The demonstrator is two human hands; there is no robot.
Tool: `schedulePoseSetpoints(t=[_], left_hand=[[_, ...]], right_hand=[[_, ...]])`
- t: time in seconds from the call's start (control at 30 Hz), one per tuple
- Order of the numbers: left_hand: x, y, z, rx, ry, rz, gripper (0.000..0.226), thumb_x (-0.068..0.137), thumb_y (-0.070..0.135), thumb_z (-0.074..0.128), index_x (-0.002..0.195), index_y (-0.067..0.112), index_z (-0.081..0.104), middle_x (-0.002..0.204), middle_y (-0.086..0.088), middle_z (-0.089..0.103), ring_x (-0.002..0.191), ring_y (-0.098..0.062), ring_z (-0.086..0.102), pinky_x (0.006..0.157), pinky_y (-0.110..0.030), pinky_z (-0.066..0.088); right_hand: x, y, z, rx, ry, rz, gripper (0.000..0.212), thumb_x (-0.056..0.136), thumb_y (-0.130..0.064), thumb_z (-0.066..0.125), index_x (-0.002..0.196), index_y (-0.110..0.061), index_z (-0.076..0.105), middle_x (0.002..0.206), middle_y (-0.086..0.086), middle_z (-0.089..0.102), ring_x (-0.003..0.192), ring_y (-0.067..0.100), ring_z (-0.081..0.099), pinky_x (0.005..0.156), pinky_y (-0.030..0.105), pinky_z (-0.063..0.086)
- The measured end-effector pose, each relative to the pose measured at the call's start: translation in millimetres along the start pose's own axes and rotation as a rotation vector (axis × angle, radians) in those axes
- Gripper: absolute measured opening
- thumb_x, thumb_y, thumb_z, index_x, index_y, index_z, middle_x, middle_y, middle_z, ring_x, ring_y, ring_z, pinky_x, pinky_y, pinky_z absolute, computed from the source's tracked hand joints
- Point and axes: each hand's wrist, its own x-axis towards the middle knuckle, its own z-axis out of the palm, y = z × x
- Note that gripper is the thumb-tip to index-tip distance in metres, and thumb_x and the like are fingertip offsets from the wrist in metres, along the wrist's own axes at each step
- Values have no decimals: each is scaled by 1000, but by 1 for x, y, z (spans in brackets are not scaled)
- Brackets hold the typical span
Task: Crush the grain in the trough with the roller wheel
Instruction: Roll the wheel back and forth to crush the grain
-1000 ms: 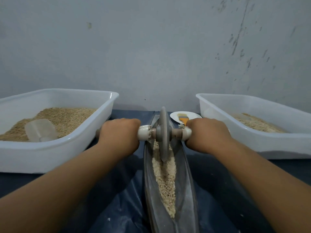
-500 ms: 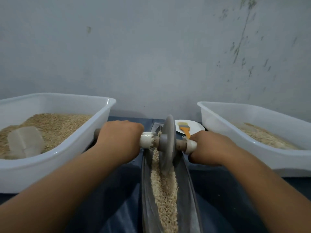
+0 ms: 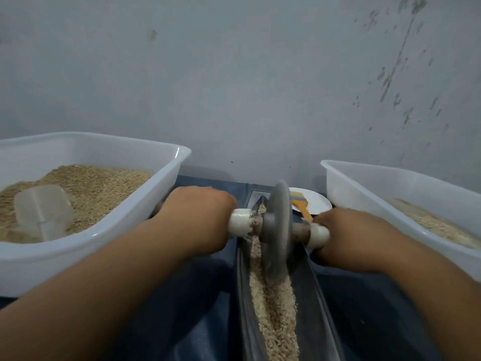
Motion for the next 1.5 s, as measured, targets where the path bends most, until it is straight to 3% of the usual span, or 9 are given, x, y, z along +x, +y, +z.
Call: schedulePoseSetpoints(t=[0.23, 0.4, 0.63, 0.8, 0.87, 1.1, 1.23, 1.37, 1.5], left_hand=[[3, 5, -2, 39, 149, -8, 31, 83, 37, 65, 86, 31, 34, 68, 9, 34, 72, -15, 44, 67, -32, 35], [6, -3, -6, -40, -96, 22, 27, 76, 33, 69, 79, 32, 42, 68, 9, 47, 62, -10, 47, 64, -31, 41], [6, 0, -8, 2, 24, -26, 27, 81, 34, 67, 85, 30, 40, 66, 8, 36, 67, -17, 44, 65, -32, 36], [4, -5, -24, -102, -345, 93, 25, 74, 28, 71, 85, 30, 49, 71, 8, 51, 60, -9, 48, 53, -26, 36], [5, -3, -25, -68, -334, 105, 25, 73, 28, 71, 80, 30, 47, 69, 9, 51, 59, -7, 48, 50, -26, 34], [5, 2, -11, 21, 77, -31, 26, 80, 34, 66, 83, 30, 40, 66, 8, 36, 69, -18, 46, 65, -31, 37], [6, -2, -19, -36, -171, 15, 23, 77, 30, 68, 84, 30, 47, 70, 7, 48, 67, -15, 52, 64, -30, 43], [5, -2, -29, -81, -420, 89, 25, 72, 27, 73, 76, 29, 49, 72, 9, 55, 63, -8, 53, 52, -25, 36], [4, 0, -19, -15, -101, 9, 18, 74, 30, 67, 80, 31, 50, 71, 8, 53, 66, -14, 53, 62, -28, 41]], right_hand=[[1, -13, 15, -117, 395, 47, 28, 85, -44, 55, 68, -30, 36, 62, -8, 45, 64, 20, 47, 51, 28, 31], [-6, 5, 1, 43, -20, 34, 13, 68, -48, 63, 76, -39, 58, 72, -10, 65, 69, 6, 61, 68, 34, 55], [0, -10, 10, -143, 365, 97, 17, 86, -43, 55, 82, -27, 51, 75, -6, 61, 75, 23, 61, 64, 32, 51], [-22, 3, -14, 135, -198, -13, 25, 64, -44, 75, 78, -53, 57, 71, -22, 66, 65, -3, 61, 59, 23, 48], [-29, 6, -14, 168, -284, 3, 31, 60, -46, 77, 77, -59, 55, 73, -30, 64, 65, -5, 61, 57, 22, 46], [2, -5, 19, -91, 425, 99, 17, 85, -42, 57, 82, -25, 51, 76, -3, 64, 76, 28, 61, 59, 30, 43], [-7, 7, -1, 39, 57, 26, 14, 71, -41, 67, 80, -35, 58, 70, -7, 64, 69, 11, 62, 62, 31, 49], [-34, 11, -17, 153, -314, -1, 45, 40, -62, 66, 83, -57, 55, 73, -29, 65, 61, -5, 61, 55, 23, 44], [-16, 3, 11, 28, 225, 111, 16, 76, -47, 62, 79, -33, 55, 68, -7, 62, 66, 14, 59, 53, 28, 38]])
